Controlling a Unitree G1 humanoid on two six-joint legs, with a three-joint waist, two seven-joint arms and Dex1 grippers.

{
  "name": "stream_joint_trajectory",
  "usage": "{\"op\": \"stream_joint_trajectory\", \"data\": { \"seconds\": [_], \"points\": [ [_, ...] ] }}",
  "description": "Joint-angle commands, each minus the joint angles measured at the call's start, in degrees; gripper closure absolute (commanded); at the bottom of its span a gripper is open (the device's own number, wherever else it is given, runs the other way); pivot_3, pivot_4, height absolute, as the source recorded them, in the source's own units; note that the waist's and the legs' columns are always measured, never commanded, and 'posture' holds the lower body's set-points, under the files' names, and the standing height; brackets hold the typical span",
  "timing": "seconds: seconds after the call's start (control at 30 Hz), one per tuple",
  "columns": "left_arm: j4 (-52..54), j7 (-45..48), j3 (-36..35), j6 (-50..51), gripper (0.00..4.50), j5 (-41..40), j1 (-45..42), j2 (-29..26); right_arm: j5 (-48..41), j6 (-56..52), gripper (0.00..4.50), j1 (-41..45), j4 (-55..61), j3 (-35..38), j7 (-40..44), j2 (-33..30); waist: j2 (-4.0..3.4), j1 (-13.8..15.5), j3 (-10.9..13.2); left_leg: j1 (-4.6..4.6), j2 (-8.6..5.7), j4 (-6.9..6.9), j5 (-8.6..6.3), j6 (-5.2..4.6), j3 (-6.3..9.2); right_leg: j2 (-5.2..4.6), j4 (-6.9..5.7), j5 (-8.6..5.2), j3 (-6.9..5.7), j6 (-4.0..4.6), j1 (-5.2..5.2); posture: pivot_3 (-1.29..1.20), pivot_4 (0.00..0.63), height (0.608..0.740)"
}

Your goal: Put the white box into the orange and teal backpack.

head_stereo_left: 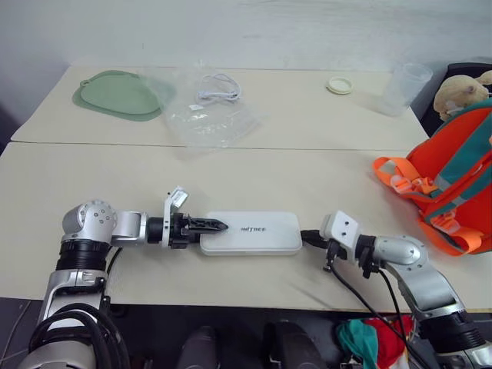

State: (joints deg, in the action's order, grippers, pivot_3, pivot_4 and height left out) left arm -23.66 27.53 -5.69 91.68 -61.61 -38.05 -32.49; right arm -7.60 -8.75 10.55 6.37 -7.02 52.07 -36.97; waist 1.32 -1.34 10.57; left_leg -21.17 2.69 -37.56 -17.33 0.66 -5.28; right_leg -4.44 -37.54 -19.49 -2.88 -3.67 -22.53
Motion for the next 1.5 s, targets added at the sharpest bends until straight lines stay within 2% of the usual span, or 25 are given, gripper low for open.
{"op": "stream_joint_trajectory", "data": {
  "seconds": [0.03,0.17,0.37,0.47,0.53,0.63,0.8,1.0,1.07,1.2,1.27,1.37,1.5],
  "points": [
    [-1.58,-3.75,-0.38,0.82,2.37,-2.81,0.18,1.15,0.38,0.98,4.5,-0.31,0.31,-0.59,0.54,-0.11,0.02,-0.03,-0.01,0.0,0.0,0.0,0.0,0.0,0.0,0.01,0.0,0.0,-0.01,0.0,0.0,0.0,0.15,0.74],
    [-1.63,-5.81,-0.85,0.82,3.18,-6.69,0.57,1.89,0.13,1.18,4.5,-1.17,0.58,-0.05,0.83,-0.34,0.09,0.21,-0.05,0.01,0.0,-0.08,0.0,0.01,0.02,0.0,0.0,0.0,-0.03,0.0,0.06,0.0,0.15,0.74],
    [3.52,-6.53,-2.88,0.82,3.19,-11.19,3.15,0.94,-2.96,2.43,4.5,-5.61,3.32,4.19,1.11,-1.05,0.1,0.96,-0.06,-0.02,0.01,-0.1,-0.01,0.02,0.02,0.01,0.02,0.01,-0.03,-0.02,0.05,0.0,0.15,0.74],
    [11.01,-3.79,-8.56,-1.69,3.19,-11.32,6.21,-0.34,-9.06,4.03,4.5,-12.74,7.34,13.1,-0.1,-0.32,0.1,1.22,-0.05,-0.1,0.02,-0.07,-0.02,0.03,0.02,0.03,0.06,0.01,-0.02,-0.02,0.0,0.0,0.15,0.74],
    [17.34,1.04,-12.8,-10.9,3.23,-10.01,9.13,0.02,-15.09,2.18,4.5,-18.43,11.27,20.52,-1.97,1.2,0.09,1.22,-0.04,-0.1,0.02,-0.04,-0.02,0.04,0.01,0.03,0.1,0.01,-0.02,-0.01,-0.01,0.0,0.15,0.74],
    [26.36,12.44,-14.87,-29.83,3.24,-2.27,14.42,-0.16,-20.82,0.52,3.91,-26.86,16.53,30.62,-5.42,3.66,0.09,1.21,-0.04,-0.06,0.04,0.0,-0.02,0.06,0.01,0.04,0.1,0.01,-0.01,-0.01,0.03,0.0,0.15,0.74],
    [30.36,30.59,-8.89,-53.71,3.24,13.77,21.58,-5.41,-23.67,2.88,2.15,-38.32,21.75,43.42,-12.97,11.35,0.04,1.18,-0.06,0.13,0.02,0.43,0.01,0.17,-0.09,0.09,0.23,-0.02,0.05,0.04,0.03,0.0,0.15,0.74],
    [23.15,35.86,-10.67,-67.09,3.24,21.04,24.54,-6.12,-24.22,8.44,0.03,-42.42,19.85,51.28,-20.27,20.05,0.0,1.03,-0.06,0.11,0.05,0.48,-0.15,-0.14,-0.07,0.04,0.23,-0.03,0.08,0.07,0.0,0.0,0.15,0.74],
    [19.99,37.79,-12.27,-69.93,3.24,22.22,26.1,-7.19,-22.6,10.69,0.01,-43.62,18.35,52.53,-19.71,19.97,-0.04,0.7,-0.05,0.12,0.07,0.56,-0.19,-0.19,-0.07,0.04,0.23,-0.05,0.09,0.11,-0.03,0.0,0.15,0.74],
    [17.56,39.41,-15.31,-69.02,3.24,19.98,27.28,-8.13,-26.64,7.89,0.01,-40.89,15.15,54.97,-18.72,13.96,-0.06,-0.15,-0.02,0.05,0.08,0.53,-0.24,-0.29,-0.06,-0.02,0.24,-0.07,0.07,0.13,-0.07,0.0,0.15,0.74],
    [16.85,41.2,-15.55,-70.32,3.24,20.97,28.48,-8.52,-29.11,4.68,0.01,-36.65,12.79,54.48,-17.58,8.84,-0.05,-0.58,-0.02,0.08,0.04,0.48,-0.24,-0.4,-0.07,-0.08,0.24,-0.03,0.1,0.07,-0.03,0.0,0.15,0.74],
    [16.4,41.96,-15.48,-70.96,3.24,21.44,29.18,-8.24,-30.57,0.83,0.01,-30.14,8.24,52.45,-16.9,3.19,-0.07,-0.5,-0.02,0.15,0.05,0.5,-0.24,-0.42,-0.09,-0.07,0.21,-0.02,0.13,0.07,0.0,0.0,0.15,0.74],
    [16.16,42.86,-15.43,-71.87,3.24,21.21,29.91,-7.26,-30.35,-5.1,0.01,-17.46,1.03,46.61,-16.93,-2.7,-0.08,-0.28,-0.01,0.09,0.08,0.5,-0.22,-0.39,-0.03,-0.01,0.16,-0.06,0.03,0.13,-0.07,0.0,0.15,0.74]
  ]
}}
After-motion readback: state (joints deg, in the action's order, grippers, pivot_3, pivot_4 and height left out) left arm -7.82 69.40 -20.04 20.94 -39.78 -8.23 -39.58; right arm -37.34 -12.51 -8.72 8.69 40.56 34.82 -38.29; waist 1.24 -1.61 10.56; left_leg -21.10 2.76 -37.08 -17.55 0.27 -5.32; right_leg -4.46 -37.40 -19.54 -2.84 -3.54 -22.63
